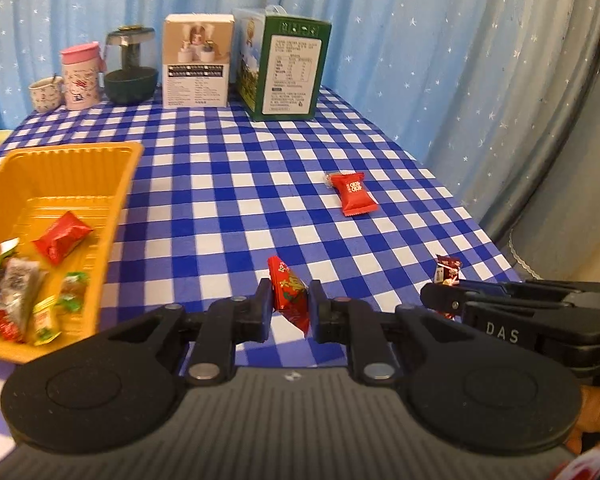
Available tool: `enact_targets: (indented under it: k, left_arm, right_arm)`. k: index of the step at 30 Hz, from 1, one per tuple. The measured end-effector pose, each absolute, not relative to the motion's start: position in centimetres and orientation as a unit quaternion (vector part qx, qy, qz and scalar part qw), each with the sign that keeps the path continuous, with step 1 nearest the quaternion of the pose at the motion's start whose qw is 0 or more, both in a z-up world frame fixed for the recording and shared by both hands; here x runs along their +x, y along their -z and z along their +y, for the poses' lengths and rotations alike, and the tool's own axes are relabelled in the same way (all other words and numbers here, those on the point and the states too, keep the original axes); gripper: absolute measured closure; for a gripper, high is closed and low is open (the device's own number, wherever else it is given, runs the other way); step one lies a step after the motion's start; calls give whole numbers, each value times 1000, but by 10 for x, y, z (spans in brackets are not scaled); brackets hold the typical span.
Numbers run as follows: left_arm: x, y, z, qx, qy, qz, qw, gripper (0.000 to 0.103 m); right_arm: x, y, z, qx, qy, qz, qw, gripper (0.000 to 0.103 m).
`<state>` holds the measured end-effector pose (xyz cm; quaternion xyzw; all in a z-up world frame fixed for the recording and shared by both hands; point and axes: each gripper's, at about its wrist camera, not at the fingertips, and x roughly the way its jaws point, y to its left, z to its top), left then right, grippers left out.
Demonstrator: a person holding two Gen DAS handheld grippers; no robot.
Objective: Organize snacks
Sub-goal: 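Carry the red-and-brown candy with the right tool while the left tool carries the red candy to the tray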
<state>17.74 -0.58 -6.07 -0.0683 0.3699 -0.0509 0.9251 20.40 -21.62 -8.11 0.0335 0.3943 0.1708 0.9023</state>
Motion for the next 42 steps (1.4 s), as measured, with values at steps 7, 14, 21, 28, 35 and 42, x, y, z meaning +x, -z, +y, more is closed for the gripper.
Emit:
enact_targets:
  k: [7, 14, 21, 28, 35, 42]
  left_arm:
    - [141, 38, 10, -66, 33, 360, 930, 87]
    - [109, 20, 35, -67, 11, 353, 933, 87]
    - [85, 10, 63, -71, -8, 348, 935, 87]
    - [68, 4, 88, -74, -25, 345, 935, 87]
    - [54, 1, 107, -82, -41, 342, 935, 87]
    - [48, -2, 123, -85, -50, 341, 935, 87]
  right_arm:
    - [168, 59, -198, 23, -196, 384, 902, 79]
    - [145, 40, -171, 10, -226, 369, 901, 79]
    - [130, 28, -140, -3, -259, 362, 896, 79]
    - [122, 21, -107, -14, -290, 359, 887, 79]
    - [114, 17, -82, -25, -313, 356, 880, 79]
    - [112, 16, -66, -32, -325, 357, 875, 79]
